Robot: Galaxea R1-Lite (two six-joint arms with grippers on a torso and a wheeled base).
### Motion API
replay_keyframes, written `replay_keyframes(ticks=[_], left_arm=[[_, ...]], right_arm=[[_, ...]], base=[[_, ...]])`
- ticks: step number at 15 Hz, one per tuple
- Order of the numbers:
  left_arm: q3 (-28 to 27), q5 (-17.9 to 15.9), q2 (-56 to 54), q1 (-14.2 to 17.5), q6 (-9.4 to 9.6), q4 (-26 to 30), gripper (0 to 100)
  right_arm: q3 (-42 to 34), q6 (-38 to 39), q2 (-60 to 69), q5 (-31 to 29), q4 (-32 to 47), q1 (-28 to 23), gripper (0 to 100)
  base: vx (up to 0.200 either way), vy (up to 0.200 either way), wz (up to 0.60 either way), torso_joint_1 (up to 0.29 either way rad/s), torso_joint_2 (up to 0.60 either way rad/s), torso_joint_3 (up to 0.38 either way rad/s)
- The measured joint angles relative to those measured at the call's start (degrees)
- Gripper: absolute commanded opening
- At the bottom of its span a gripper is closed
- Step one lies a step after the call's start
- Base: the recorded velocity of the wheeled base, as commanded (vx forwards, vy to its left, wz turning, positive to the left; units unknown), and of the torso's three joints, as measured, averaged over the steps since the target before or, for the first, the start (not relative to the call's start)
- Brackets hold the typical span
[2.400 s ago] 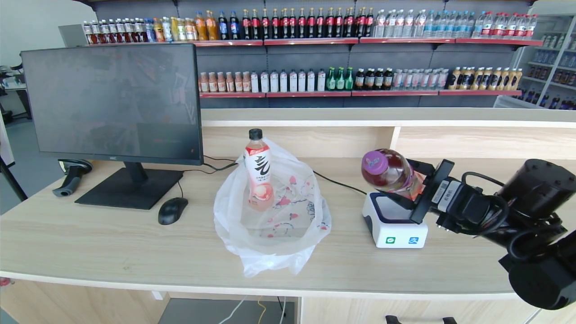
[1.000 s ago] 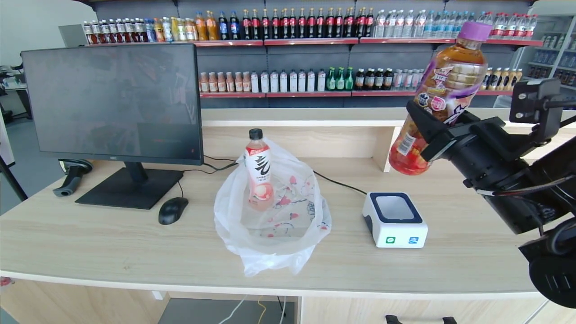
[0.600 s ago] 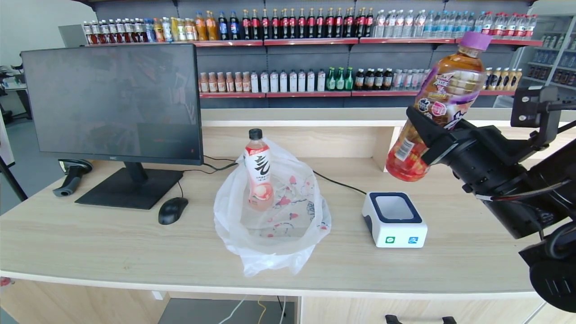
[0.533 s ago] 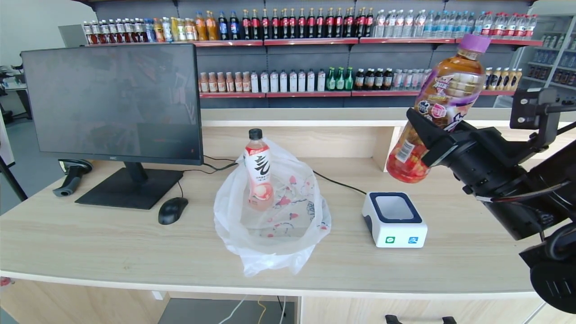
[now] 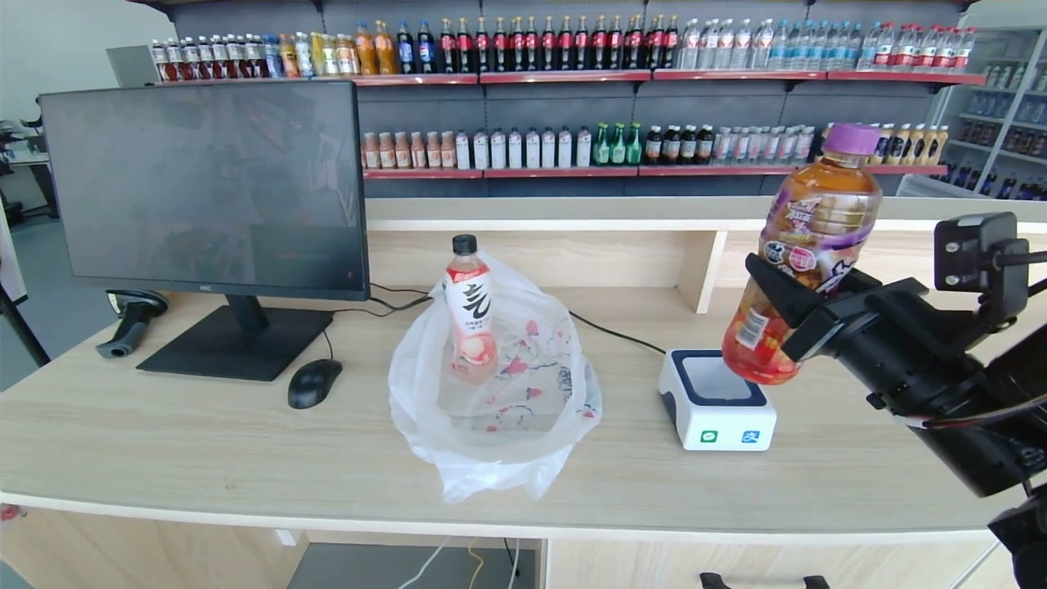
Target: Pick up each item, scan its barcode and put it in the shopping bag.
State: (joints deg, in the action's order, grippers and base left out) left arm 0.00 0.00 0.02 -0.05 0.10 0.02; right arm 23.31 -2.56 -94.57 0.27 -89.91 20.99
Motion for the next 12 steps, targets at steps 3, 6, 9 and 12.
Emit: replay_keyframes(ticks=[3,6,9,12], left_arm=[[0.00,0.00,0.00,-0.02,0.00,0.07,100],[0.00,0.00,0.00,0.05,-0.10,0.00,100],[0.00,0.00,0.00,0.05,-0.15,-0.02,100],[0.00,0.00,0.00,0.05,-0.05,-0.02,100]], right_arm=[[-0.66,0.29,0.22,-0.11,0.13,-0.27,0],[-0.20,0.32,0.06,-0.09,-0.06,-0.62,0],[0.33,0.32,0.00,-0.06,-0.09,-0.51,0],[0.37,0.35,-0.07,-0.09,-0.04,-0.68,0]], base=[[0.000,0.200,0.00,0.007,0.01,0.001],[0.000,0.200,0.00,-0.001,0.00,0.004],[0.000,0.200,0.00,0.007,0.00,0.002],[0.000,0.200,0.00,0.006,0.00,0.001]])
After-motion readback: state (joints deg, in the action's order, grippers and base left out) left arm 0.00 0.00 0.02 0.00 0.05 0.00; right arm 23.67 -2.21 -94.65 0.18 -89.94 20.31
